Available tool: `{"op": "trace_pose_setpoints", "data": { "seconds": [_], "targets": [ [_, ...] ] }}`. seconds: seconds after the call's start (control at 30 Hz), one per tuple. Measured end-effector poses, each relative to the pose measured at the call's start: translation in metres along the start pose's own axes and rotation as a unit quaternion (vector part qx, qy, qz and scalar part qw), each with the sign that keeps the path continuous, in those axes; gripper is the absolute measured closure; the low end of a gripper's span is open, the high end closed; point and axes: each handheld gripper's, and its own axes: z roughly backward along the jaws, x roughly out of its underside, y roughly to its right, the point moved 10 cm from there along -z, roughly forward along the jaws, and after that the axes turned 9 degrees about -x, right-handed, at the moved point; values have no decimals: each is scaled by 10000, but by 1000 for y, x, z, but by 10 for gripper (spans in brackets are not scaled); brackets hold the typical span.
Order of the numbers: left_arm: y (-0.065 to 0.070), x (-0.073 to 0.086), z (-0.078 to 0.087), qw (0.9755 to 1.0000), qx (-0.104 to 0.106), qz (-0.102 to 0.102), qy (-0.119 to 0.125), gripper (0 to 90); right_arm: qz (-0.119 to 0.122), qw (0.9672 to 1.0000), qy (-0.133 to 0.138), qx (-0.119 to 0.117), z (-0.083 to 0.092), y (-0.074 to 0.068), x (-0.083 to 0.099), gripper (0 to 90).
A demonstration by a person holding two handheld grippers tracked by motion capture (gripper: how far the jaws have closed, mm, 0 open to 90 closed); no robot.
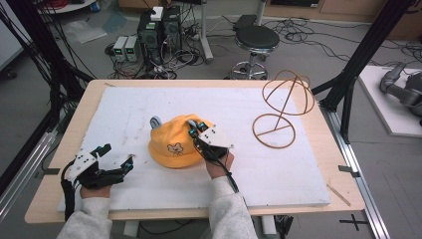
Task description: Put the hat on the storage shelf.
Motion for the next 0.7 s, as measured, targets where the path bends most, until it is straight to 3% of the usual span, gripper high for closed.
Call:
{"op": "trace_pose_setpoints", "data": {
  "seconds": [0.1,0.33,0.7],
  "targets": [
    [0,0,0,10000,-3,-9,-4,32,-28,10000,86,33,2,2,-3,826],
    [0,0,0,10000,-11,-9,-6,32,-108,9983,566,114,13,7,-22,826],
    [0,0,0,10000,-16,-45,-17,32,-358,9927,1119,259,28,18,-46,826]
  ]
}}
